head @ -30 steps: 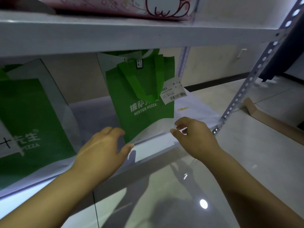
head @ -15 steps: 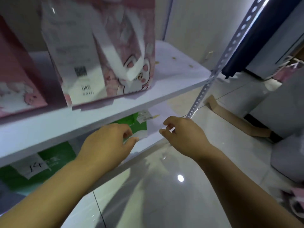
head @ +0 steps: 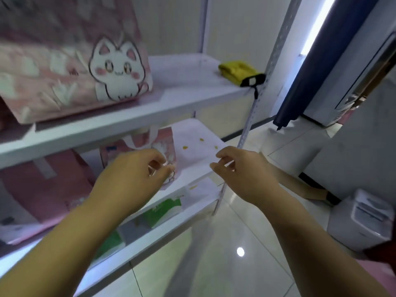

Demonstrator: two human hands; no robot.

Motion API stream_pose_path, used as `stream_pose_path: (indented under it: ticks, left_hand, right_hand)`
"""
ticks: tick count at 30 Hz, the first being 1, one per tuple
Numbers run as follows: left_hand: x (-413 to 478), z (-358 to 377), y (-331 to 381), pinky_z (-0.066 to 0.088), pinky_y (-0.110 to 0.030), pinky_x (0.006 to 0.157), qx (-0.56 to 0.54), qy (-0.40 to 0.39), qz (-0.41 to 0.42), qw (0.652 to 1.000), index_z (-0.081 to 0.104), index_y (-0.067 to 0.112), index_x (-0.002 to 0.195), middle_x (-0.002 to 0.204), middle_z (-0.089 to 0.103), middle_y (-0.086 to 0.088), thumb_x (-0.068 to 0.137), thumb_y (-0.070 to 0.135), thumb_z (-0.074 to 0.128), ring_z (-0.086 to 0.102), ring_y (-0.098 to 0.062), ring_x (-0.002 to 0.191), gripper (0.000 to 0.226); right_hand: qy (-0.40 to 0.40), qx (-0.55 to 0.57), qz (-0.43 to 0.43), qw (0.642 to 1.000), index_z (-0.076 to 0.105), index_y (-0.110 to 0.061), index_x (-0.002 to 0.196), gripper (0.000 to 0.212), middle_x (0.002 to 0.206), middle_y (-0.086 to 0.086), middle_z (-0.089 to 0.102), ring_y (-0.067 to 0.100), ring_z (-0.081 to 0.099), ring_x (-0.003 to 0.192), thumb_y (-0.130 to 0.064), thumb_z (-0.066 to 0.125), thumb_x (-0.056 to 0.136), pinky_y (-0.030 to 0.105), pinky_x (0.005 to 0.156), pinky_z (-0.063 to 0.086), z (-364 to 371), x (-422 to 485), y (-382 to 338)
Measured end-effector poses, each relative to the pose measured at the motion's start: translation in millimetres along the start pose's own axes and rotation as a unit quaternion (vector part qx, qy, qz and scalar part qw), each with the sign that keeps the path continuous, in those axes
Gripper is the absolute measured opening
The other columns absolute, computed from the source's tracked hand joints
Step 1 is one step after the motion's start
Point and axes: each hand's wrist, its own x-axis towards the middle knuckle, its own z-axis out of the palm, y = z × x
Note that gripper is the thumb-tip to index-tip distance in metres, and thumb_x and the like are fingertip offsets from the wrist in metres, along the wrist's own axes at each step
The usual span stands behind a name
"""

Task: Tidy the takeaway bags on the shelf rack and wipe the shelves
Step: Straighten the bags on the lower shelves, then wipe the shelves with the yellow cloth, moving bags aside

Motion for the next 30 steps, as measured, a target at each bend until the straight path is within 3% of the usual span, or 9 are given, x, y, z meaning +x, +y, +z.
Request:
stream_pose_path:
  ticks: [4, 8, 11, 15, 21, 30]
  left_hand:
    - [5.0, -42.0, 37.3, 0.045, -0.019, 0.061, 0.004, 0.035, 0.002, 0.999, 0.061, 0.037, 0.088, 0.076, 0.056, 0.028, 0.081, 0.054, 0.054, 0.052, 0.011, 0.073, 0.019]
    - [6.3, -60.2, 58.8, 0.050, -0.029, 0.069, 0.014, 0.066, 0.014, 0.998, 0.063, 0.037, 0.089, 0.078, 0.058, 0.026, 0.082, 0.053, 0.055, 0.053, 0.009, 0.075, 0.020]
    - [13.0, -64.4, 67.8, 0.049, -0.027, 0.066, 0.010, 0.073, 0.019, 0.997, 0.063, 0.037, 0.087, 0.076, 0.059, 0.026, 0.081, 0.055, 0.055, 0.054, 0.009, 0.073, 0.021]
    - [37.4, -66.2, 72.9, 0.049, -0.025, 0.064, 0.001, 0.069, 0.029, 0.997, 0.063, 0.035, 0.089, 0.077, 0.060, 0.024, 0.081, 0.054, 0.054, 0.055, 0.008, 0.072, 0.023]
    - [103.1, -54.7, 69.0, 0.048, -0.027, 0.065, -0.015, 0.077, 0.044, 0.996, 0.063, 0.034, 0.089, 0.076, 0.058, 0.025, 0.082, 0.053, 0.056, 0.056, 0.005, 0.075, 0.021]
    - [204.9, -18.7, 55.6, 0.049, -0.030, 0.069, 0.003, 0.048, 0.046, 0.998, 0.063, 0.034, 0.089, 0.084, 0.063, 0.016, 0.082, 0.054, 0.057, 0.060, -0.008, 0.081, 0.023]
  right_hand:
    - [0.026, 0.030, -0.014, 0.999, 0.059, -0.030, 0.111, 0.032, 0.083, -0.023, 0.056, 0.001, 0.055, 0.080, -0.049, 0.057, 0.086, 0.027, 0.073, 0.048, -54.7, 3.6, -13.7]
    - [0.056, 0.047, -0.028, 0.997, 0.061, -0.029, 0.107, 0.029, 0.078, -0.025, 0.055, 0.002, 0.057, 0.079, -0.047, 0.060, 0.084, 0.028, 0.070, 0.049, -89.0, 10.4, -18.1]
    - [0.068, 0.063, -0.029, 0.995, 0.062, -0.027, 0.106, 0.029, 0.080, -0.023, 0.057, 0.005, 0.059, 0.081, -0.046, 0.060, 0.084, 0.033, 0.075, 0.052, -104.1, 21.9, -21.3]
    - [0.082, 0.063, -0.028, 0.994, 0.062, -0.027, 0.107, 0.030, 0.081, -0.023, 0.057, 0.000, 0.057, 0.078, -0.046, 0.059, 0.085, 0.031, 0.072, 0.052, -113.3, 43.0, -21.4]
    - [0.086, 0.042, -0.001, 0.995, 0.061, -0.029, 0.109, 0.030, 0.083, -0.025, 0.055, 0.005, 0.059, 0.080, -0.047, 0.058, 0.085, 0.033, 0.076, 0.052, -115.9, 92.6, -8.8]
    - [0.102, -0.007, 0.039, 0.994, 0.059, -0.020, 0.115, 0.034, 0.105, -0.006, 0.064, 0.016, 0.059, 0.093, -0.040, 0.059, 0.087, 0.036, 0.082, 0.051, -101.9, 182.1, 37.8]
